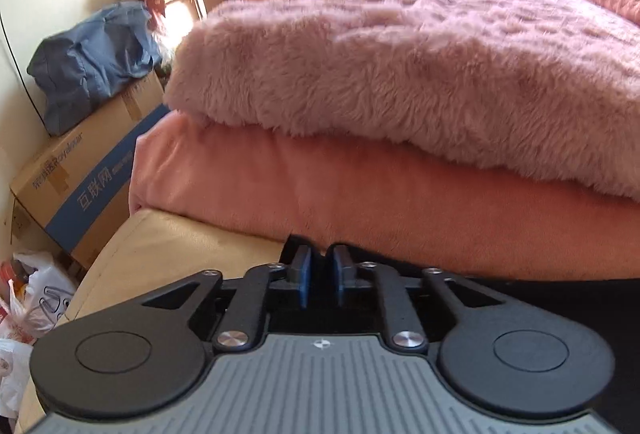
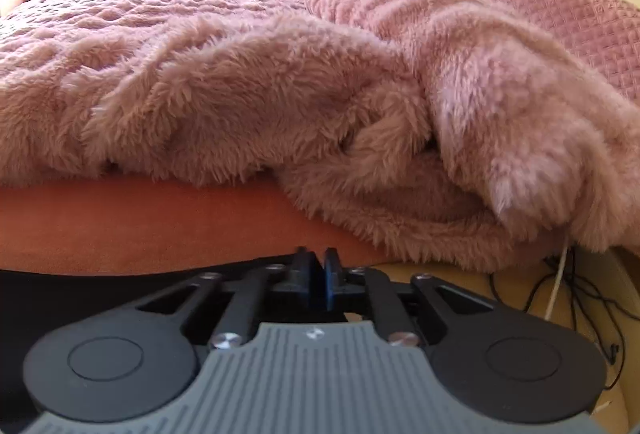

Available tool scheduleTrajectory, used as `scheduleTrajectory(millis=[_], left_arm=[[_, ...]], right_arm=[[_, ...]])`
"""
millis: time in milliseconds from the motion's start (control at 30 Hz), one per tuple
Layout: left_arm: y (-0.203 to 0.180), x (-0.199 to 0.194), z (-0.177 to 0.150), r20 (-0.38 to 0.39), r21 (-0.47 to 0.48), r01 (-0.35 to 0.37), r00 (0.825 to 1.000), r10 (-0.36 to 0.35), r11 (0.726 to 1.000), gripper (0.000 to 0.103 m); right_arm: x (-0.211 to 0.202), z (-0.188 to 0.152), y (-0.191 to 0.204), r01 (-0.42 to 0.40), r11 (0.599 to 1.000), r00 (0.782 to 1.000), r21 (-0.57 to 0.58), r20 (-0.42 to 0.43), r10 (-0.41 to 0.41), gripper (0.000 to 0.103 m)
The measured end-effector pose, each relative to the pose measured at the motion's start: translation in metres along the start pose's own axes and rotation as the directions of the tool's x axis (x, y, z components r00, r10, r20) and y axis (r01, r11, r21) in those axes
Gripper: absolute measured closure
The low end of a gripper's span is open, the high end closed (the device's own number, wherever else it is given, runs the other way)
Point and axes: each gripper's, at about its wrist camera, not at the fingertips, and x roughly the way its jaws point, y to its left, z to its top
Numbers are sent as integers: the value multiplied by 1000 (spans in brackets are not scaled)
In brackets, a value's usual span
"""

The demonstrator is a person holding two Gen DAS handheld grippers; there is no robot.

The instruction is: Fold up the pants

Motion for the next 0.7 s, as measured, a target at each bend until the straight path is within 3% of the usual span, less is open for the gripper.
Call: scheduleTrajectory(millis=[33, 100, 200, 300, 433, 533, 600, 700], left_arm=[[-2, -5, -1, 8, 5, 4, 1000, -4, 1000, 76], [-10, -20, -4, 32, 17, 38, 999, -39, 999, 76], [-38, -47, -11, 53, 67, 172, 983, -176, 983, 76], [-81, -76, -29, 39, 141, 330, 940, -339, 933, 76], [-142, -99, -56, -13, 205, 491, 866, -499, 847, 78], [-183, -102, -69, -47, 251, 532, 841, -539, 809, 78], [-204, -97, -72, -76, 252, 561, 824, -562, 788, 78], [-224, -85, -69, -104, 272, 568, 820, -563, 777, 78]], right_arm=[[-9, 0, 3, 1, 1000, 1000, -10, 23, -1, 68], [-29, -2, 14, -41, 998, 997, -43, 57, 43, 70], [-60, -10, 42, -210, 975, 976, -66, 49, 214, 82], [-91, -29, 91, -370, 926, 929, -77, -5, 371, 87], [-116, -52, 158, -496, 861, 868, -114, -65, 492, 92], [-106, -55, 197, -502, 851, 865, -155, -109, 490, 93], [-95, -49, 215, -481, 858, 877, -182, -94, 471, 93], [-77, -33, 233, -465, 864, 885, -193, -101, 454, 94]])
